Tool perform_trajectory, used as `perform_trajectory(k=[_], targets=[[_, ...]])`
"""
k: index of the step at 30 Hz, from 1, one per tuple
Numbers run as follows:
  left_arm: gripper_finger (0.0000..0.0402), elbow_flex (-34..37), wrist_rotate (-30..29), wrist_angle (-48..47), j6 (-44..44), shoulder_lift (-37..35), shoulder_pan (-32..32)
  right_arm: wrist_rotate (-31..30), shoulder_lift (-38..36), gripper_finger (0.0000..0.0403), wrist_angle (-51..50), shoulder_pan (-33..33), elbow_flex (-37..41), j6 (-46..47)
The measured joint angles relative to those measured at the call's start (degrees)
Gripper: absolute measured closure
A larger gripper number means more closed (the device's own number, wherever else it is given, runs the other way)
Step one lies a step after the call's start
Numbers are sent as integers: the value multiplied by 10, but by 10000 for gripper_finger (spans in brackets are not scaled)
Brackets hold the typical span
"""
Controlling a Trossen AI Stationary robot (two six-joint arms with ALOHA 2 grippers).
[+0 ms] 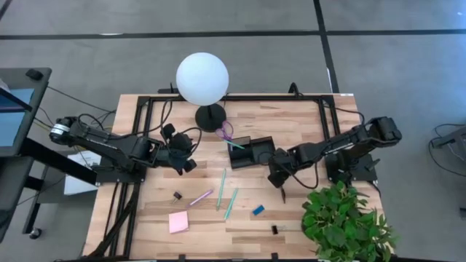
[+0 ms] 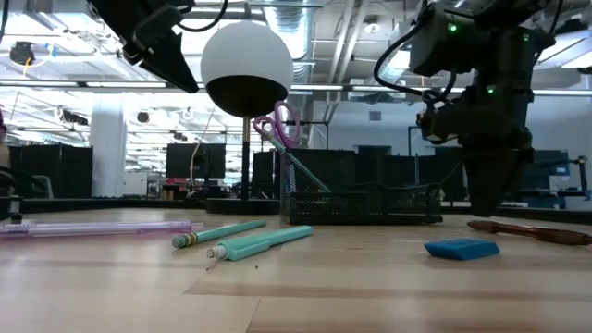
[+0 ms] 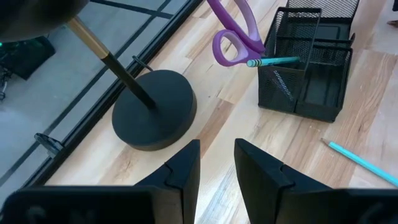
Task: Pick and place office supplies into organizer
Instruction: Put the brown pen into the black desk organizer
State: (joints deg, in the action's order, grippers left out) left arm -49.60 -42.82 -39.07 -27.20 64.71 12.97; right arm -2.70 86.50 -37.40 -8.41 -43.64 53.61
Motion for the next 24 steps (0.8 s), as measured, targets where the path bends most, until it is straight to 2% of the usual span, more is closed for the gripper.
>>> perform_trajectory(k=[4,12,18,24], targets=[[306,0,1,0,6,0,0,18,0,315,2,12,0,57],[306,0,1,0,5,0,0,29,14,315,2,7,0,98],[306,0,1,0,10,0,0,34,53,315,61,7,-2,91],[306,0,2,0,10,0,0,45,54,315,30,15,-20,78]])
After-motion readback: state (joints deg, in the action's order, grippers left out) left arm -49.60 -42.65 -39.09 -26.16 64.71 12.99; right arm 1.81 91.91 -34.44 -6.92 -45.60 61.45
